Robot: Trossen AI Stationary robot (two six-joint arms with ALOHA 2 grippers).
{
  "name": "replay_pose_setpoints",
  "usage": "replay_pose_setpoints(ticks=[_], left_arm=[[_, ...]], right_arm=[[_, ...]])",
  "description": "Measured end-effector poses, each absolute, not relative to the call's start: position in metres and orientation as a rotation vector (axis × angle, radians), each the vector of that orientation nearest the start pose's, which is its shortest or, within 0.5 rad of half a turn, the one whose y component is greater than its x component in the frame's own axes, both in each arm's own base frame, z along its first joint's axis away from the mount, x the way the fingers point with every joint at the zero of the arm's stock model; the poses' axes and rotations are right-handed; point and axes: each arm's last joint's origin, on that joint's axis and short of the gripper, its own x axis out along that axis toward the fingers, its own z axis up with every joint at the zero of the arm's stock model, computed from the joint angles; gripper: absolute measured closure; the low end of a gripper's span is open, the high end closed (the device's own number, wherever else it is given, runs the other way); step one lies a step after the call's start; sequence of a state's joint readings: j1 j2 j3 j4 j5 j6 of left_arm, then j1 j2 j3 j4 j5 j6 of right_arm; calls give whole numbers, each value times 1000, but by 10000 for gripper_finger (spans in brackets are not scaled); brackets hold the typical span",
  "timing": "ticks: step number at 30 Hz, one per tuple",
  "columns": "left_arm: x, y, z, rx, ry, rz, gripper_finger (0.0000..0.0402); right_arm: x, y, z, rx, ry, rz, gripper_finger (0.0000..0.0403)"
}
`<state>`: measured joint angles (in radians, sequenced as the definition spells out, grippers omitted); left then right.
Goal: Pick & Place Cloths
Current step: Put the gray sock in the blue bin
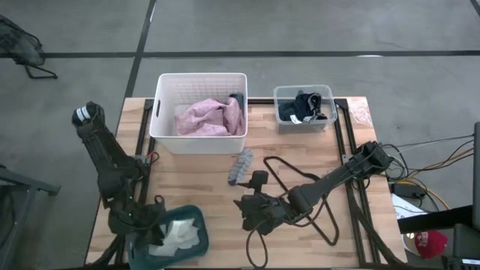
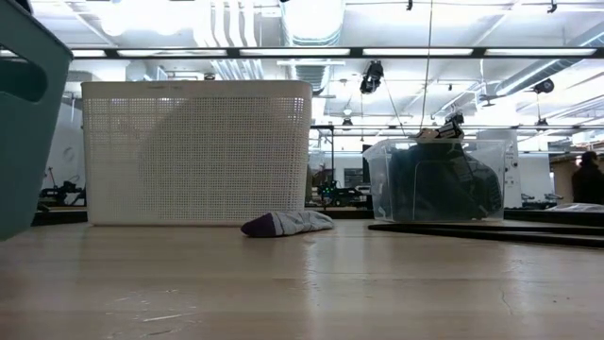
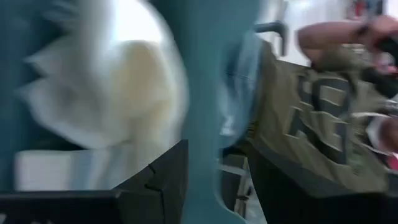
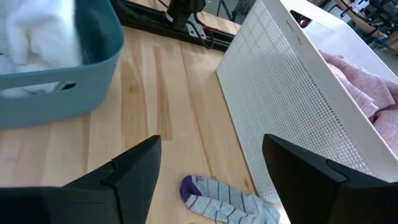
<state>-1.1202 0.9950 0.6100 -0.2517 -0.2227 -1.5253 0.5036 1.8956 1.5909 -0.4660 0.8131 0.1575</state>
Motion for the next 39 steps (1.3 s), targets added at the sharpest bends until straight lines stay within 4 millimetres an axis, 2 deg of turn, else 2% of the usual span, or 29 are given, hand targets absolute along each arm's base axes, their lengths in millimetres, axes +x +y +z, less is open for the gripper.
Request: replay_pose_setpoints(ticks=[7,11,14,21,27,33,39], left_arm=[[93,-170,266,-839,805,-405,232],[94,-167,274,-707,685,-409,232],[97,-163,277,-539,513,-325,232],[107,-159,265,-241,217,23,232],[126,-167,259,-141,79,260,232],[150,-174,256,-72,51,323,232],[173,-168,252,-53,76,315,232]], right_arm=[[376,183,271,-325,595,-342,119],[375,181,265,-331,606,-346,115],[374,178,254,-349,628,-349,113],[372,164,217,-329,635,-381,109],[376,138,193,-233,621,-410,129],[374,112,168,-191,666,-411,152],[367,100,152,-179,705,-437,169]])
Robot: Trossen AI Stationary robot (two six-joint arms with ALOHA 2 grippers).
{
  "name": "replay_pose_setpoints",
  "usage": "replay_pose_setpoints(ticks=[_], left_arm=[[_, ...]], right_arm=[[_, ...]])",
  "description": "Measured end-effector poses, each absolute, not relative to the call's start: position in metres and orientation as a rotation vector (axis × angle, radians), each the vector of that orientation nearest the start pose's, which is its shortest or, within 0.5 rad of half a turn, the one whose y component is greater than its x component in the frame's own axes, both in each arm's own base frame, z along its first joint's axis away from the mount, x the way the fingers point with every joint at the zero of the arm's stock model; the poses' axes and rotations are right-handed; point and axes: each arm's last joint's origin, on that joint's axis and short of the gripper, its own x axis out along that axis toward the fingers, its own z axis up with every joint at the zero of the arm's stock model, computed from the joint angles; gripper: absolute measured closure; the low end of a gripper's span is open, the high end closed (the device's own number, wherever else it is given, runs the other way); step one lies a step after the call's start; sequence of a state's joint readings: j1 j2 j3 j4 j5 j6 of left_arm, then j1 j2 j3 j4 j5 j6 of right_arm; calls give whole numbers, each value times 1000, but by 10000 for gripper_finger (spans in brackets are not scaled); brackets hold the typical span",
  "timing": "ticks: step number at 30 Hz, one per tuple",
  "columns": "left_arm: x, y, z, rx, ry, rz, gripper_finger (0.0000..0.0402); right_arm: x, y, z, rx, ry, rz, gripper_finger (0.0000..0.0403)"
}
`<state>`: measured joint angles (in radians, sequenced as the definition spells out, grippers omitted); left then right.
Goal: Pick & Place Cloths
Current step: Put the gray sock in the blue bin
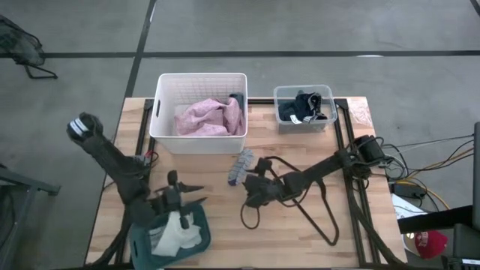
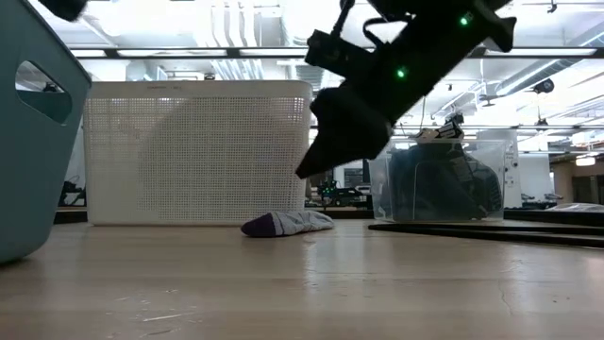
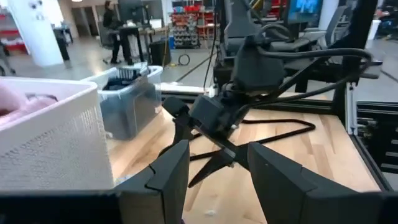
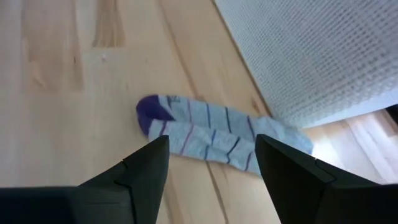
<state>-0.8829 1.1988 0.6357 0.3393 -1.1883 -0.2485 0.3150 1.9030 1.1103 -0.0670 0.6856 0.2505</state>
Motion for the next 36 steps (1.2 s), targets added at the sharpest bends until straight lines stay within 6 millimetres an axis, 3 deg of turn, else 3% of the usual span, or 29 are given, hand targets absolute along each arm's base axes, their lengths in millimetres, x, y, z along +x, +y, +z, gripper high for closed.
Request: replay_pose_setpoints(ticks=[7,16,21,28,36], left_arm=[[202,-151,240,-77,132,304,232],[248,-117,207,-137,284,297,232],[266,-97,195,-152,350,343,232],[292,-77,184,-192,441,311,232],[321,-72,168,-170,615,356,232]], right_arm=[[362,97,145,-198,729,-432,182],[360,98,157,-195,745,-438,208],[352,101,169,-195,763,-435,261],[334,105,190,-163,736,-420,381],[322,113,210,-135,677,-384,394]])
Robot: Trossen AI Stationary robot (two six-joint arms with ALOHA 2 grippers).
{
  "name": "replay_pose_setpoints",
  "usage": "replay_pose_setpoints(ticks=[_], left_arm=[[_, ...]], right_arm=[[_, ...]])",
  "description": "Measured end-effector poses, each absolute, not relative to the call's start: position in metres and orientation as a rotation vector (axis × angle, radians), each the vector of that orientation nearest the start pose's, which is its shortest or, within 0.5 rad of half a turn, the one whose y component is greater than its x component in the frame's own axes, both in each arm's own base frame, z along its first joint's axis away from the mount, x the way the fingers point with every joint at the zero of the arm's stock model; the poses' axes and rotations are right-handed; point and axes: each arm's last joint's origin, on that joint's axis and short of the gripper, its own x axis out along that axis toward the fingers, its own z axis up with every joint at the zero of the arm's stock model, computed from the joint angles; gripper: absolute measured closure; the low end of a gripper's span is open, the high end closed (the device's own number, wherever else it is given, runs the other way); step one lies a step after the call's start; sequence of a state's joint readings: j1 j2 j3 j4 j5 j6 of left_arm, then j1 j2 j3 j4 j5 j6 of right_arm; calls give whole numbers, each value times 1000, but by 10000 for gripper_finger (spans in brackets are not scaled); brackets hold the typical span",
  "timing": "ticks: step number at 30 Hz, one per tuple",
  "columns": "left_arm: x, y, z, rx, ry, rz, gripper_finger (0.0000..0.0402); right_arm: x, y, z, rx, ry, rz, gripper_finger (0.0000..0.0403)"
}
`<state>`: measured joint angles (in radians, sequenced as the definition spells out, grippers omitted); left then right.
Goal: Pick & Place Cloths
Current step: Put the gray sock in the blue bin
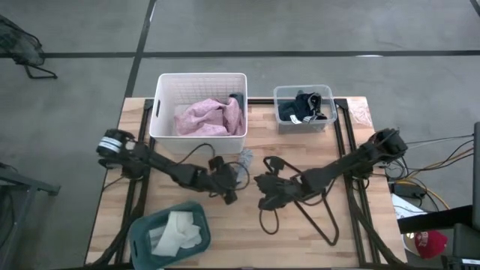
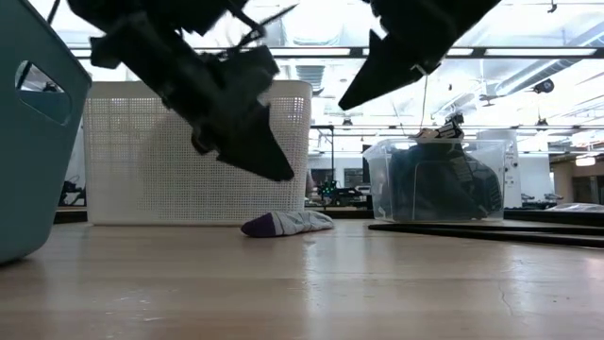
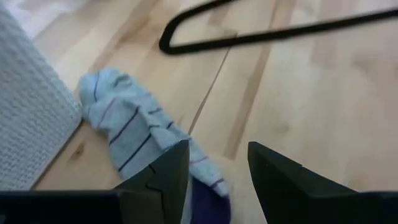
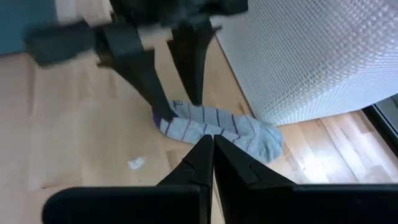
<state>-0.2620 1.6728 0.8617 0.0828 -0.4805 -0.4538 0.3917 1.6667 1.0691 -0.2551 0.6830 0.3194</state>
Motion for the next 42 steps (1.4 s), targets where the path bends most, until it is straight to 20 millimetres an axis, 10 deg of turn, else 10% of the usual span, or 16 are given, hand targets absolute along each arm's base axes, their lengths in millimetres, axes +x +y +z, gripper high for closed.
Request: replay_pose_setpoints(ticks=[19,30,42], left_arm=[[340,-59,133,-190,743,459,238],[339,-60,132,-175,789,397,385],[338,-63,136,-132,789,360,394]], right_arm=[[318,120,212,-137,672,-363,394],[318,119,210,-139,675,-364,394],[313,117,200,-139,694,-372,394]])
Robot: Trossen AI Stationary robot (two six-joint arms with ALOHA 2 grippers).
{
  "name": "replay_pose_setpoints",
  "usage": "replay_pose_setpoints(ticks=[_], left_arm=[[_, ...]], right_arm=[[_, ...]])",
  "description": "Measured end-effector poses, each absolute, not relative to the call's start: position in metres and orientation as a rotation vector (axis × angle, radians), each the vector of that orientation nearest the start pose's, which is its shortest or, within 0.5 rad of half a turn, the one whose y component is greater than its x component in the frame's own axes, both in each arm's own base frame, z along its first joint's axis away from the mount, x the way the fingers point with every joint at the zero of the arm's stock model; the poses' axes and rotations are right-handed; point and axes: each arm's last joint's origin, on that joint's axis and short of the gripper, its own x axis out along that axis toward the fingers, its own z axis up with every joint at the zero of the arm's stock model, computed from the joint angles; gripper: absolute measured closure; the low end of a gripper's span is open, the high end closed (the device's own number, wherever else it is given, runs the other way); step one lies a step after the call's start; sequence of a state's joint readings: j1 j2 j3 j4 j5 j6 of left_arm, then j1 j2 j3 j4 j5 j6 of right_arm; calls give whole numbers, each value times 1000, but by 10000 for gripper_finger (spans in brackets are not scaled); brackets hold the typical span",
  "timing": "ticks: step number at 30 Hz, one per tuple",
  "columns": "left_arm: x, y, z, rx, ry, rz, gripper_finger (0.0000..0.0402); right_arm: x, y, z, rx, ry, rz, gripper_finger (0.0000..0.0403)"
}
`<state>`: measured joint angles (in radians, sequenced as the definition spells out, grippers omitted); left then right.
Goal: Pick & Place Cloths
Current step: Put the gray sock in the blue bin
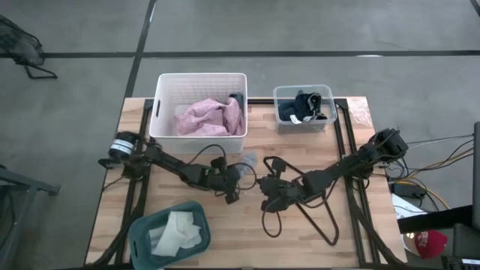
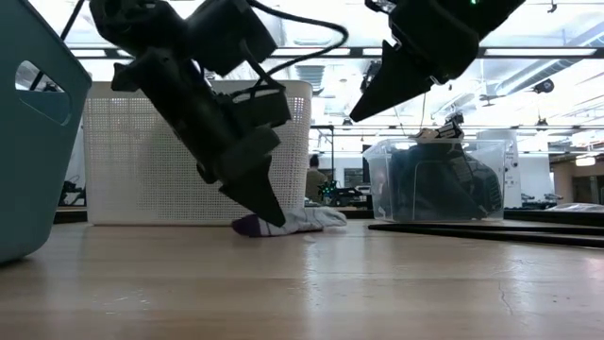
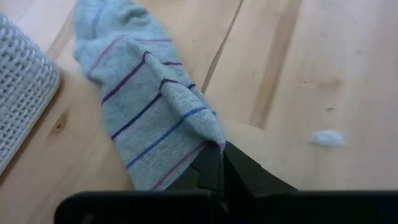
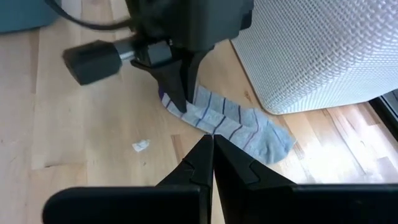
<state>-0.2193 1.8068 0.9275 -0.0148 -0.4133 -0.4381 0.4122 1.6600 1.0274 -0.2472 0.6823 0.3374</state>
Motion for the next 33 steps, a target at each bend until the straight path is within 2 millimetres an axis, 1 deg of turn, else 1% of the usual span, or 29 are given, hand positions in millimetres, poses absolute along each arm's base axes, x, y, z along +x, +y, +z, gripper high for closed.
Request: replay_pose_setpoints(ticks=[5,11,16,18,22,26,33], left_arm=[[334,-72,147,-129,764,327,393],[325,-90,168,-74,717,246,394],[309,-110,190,-52,695,156,394],[302,-117,200,-15,677,120,394],[285,-126,225,60,622,69,394],[260,-132,252,43,594,-20,394],[208,-140,295,-25,537,-237,394]], right_arm=[[314,117,200,-137,690,-372,394],[314,117,201,-135,687,-372,394],[314,117,201,-137,685,-370,394],[314,117,201,-138,684,-369,394],[314,117,201,-146,684,-366,394],[314,118,201,-145,684,-366,394],[314,117,201,-145,683,-366,394]])
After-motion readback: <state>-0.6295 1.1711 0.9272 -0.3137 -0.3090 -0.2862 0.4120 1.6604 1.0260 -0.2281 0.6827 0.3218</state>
